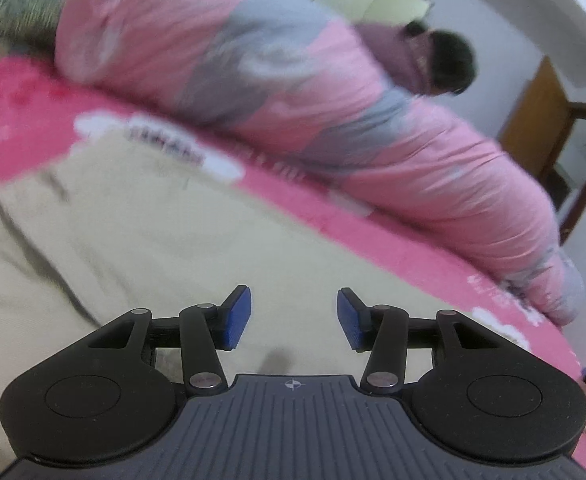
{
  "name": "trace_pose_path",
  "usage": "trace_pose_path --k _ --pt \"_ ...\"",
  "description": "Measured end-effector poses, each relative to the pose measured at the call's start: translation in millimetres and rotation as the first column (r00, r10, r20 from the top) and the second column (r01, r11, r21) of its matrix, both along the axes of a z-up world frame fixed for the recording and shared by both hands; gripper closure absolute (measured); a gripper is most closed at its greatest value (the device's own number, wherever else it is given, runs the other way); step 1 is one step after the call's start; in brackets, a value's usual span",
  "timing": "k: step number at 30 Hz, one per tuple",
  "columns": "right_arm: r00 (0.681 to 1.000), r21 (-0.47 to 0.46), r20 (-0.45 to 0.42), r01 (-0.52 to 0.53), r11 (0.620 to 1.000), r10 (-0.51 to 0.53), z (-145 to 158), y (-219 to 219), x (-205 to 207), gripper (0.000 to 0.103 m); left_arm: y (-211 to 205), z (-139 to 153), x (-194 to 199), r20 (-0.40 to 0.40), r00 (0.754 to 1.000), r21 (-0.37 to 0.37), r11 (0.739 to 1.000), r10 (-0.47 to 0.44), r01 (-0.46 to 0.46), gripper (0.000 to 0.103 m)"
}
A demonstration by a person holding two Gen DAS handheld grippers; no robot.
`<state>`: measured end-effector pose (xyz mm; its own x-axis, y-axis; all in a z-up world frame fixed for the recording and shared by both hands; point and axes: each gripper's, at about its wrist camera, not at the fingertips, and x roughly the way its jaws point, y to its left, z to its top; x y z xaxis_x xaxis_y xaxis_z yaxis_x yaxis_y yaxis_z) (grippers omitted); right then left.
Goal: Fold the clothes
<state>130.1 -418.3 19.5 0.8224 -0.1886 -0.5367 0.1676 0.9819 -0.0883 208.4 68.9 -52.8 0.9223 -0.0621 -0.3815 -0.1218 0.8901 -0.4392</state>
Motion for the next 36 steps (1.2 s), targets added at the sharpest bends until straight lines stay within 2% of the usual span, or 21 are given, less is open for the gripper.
trace_pose_path --k 2,5,8,10,13,16,17,20,24,27,30,32,33,35,36 --pt "0.997 0.086 0.056 -0.06 0.995 0.055 16 10 -49 0.075 1 21 -27 0.021 1.0 0.016 1.0 -0.02 0.02 0.052" --pt "0.985 0.201 0.119 -0.148 0.968 0.126 25 24 -105 0.073 7 46 -75 0.011 0.998 0.041 0.997 -0.064 0.064 0.05" --pt "0.979 0.234 0.101 -0.194 0.953 0.175 10 48 -126 0.073 18 55 -127 -0.034 0.995 0.065 0.994 -0.09 0.092 0.049" --pt "0.975 0.261 0.086 -0.219 0.94 0.203 -3 64 -142 0.073 29 50 -159 -0.082 0.993 0.056 0.995 -0.079 0.084 0.049" --pt "0.972 0.374 0.067 -0.235 0.897 0.226 -26 76 -149 0.073 38 37 -199 -0.164 0.986 0.009 0.999 -0.04 0.042 0.049" --pt "0.965 0.508 0.072 -0.253 0.823 0.252 -42 72 -159 0.073 48 16 -219 -0.219 0.976 -0.057 0.998 -0.007 -0.006 0.049" --pt "0.965 0.562 0.073 -0.25 0.788 0.253 -48 70 -161 0.073 51 8 -221 -0.235 0.972 -0.088 0.996 0.005 -0.027 0.049" --pt "0.977 0.701 0.02 -0.164 0.694 0.211 -70 52 -151 0.073 58 -8 -216 -0.251 0.968 -0.171 0.984 0.009 -0.054 0.049" --pt "0.987 0.845 0.008 -0.094 0.527 0.163 -94 30 -160 0.073 55 -19 -203 -0.225 0.973 -0.182 0.98 0.042 -0.085 0.049" --pt "0.993 0.893 -0.042 -0.014 0.449 0.114 -112 18 -171 0.072 51 -24 -196 -0.206 0.975 -0.175 0.977 0.084 -0.121 0.05" --pt "0.994 0.918 -0.079 0.045 0.393 0.071 -127 7 -184 0.072 46 -29 -190 -0.187 0.974 -0.169 0.973 0.126 -0.158 0.062" --pt "0.996 0.929 -0.087 0.07 0.364 0.03 -131 -3 -191 0.072 43 -33 -185 -0.174 0.973 -0.165 0.969 0.154 -0.183 0.085" --pt "0.996 0.934 -0.084 0.076 0.348 0.009 -132 -9 -194 0.072 41 -34 -183 -0.167 0.972 -0.163 0.967 0.168 -0.195 0.091" --pt "0.996 0.94 -0.086 0.091 0.33 -0.031 -134 -18 -196 0.072 42 -25 -189 -0.134 0.973 -0.159 0.965 0.187 -0.207 0.101" --pt "0.995 0.94 -0.09 0.102 0.325 -0.05 -135 -21 -197 0.072 43 -19 -194 -0.114 0.974 -0.156 0.965 0.195 -0.212 0.102"
